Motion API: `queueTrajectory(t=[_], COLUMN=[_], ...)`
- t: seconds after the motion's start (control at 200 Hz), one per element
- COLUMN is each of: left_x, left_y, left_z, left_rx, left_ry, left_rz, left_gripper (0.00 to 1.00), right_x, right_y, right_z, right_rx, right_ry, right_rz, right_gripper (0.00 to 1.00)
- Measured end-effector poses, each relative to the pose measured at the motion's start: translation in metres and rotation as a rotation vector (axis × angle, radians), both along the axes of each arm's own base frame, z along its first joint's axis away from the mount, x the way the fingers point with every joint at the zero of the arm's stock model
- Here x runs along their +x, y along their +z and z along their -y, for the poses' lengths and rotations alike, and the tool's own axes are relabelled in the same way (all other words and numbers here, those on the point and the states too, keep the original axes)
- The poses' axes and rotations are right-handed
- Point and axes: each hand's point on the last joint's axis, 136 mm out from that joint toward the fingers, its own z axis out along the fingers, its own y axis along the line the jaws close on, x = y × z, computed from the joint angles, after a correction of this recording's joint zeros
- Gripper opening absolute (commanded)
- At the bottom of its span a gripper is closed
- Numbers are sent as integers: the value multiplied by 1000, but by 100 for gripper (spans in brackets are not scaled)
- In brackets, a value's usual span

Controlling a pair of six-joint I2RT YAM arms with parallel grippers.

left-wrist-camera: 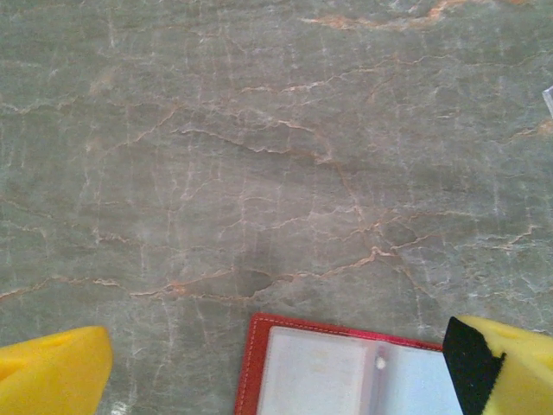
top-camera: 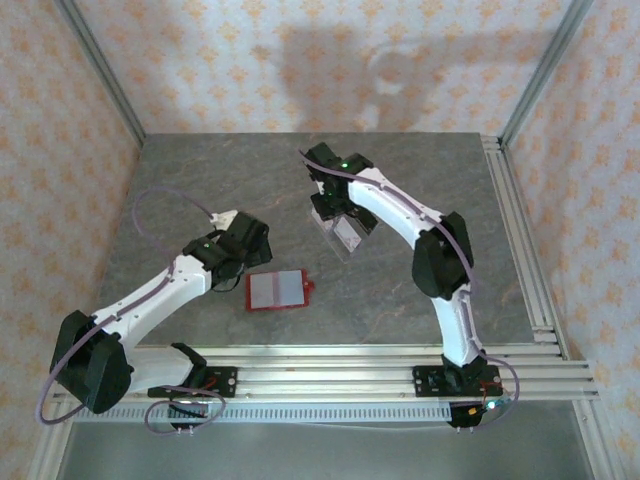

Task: Put the credit cards into the card holder
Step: Pick up the credit card from the storage box.

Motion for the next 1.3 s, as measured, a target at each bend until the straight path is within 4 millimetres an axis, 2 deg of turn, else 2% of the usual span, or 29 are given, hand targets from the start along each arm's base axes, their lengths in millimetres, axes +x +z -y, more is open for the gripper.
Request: queueTrajectory(t=[0.145,0.425,0.801,1.156,1.211,1.301], left_x=[2,-4,-6,-6,-6,-7], left_y=[-1,-13,-23,-26,-27,-28], left_z=[-11,-22,-21,-20,-20,-20], left_rx=[1,-7,-17,-20,-20,-21], left_ry=[36,64,63,61,61,60], left_rz=[-2,-40,-75,-82,-83,-86], left_gripper=[100,100,100,100,100,100], right_x=[13,33,31,32,32,32], right_y=[-13,-21,-54,-51,-51,-51], right_z=[-6,-19,-19,-21,-21,-21], right_rx=[-37,-55,-95,-76,-71,-65], right_ry=[18,38,45,47,47,43], right_rz=[-7,6,-54,-58,-62,-64], right_gripper=[30,29,23,11,7,6])
